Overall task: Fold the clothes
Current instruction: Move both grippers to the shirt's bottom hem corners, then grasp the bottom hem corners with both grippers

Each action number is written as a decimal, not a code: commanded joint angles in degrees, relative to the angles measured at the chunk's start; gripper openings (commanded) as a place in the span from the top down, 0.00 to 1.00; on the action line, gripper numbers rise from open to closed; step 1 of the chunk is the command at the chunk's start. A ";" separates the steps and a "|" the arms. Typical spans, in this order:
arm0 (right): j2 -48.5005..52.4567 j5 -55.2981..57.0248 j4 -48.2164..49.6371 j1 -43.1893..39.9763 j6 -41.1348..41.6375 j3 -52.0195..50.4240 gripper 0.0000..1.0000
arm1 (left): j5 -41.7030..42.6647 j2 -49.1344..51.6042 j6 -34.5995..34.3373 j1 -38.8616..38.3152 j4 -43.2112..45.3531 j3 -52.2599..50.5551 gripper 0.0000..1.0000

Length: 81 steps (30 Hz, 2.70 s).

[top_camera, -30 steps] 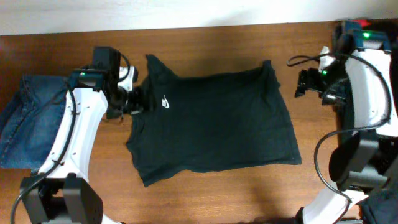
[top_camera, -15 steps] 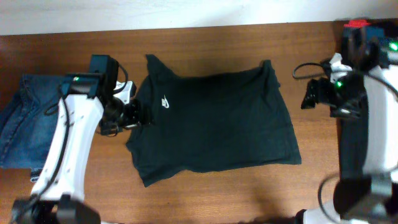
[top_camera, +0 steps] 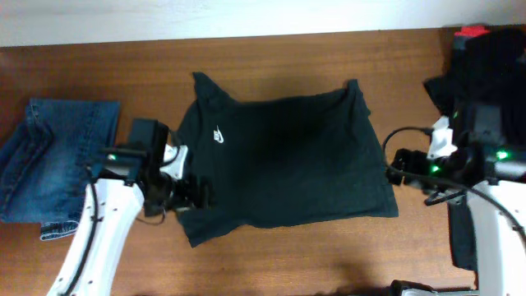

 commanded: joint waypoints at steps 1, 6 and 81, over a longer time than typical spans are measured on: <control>-1.07 -3.41 4.83 -0.17 1.84 -7.04 0.10 | 2.93 -0.55 -2.54 -0.15 2.32 -7.45 0.01; -1.07 -3.19 10.71 -0.17 2.08 -12.35 0.10 | 4.07 -0.55 -3.19 -0.15 2.95 -12.37 0.01; 3.37 -2.10 21.64 -0.17 2.05 -22.64 0.17 | 3.19 7.50 -16.44 -0.11 24.92 -17.53 0.95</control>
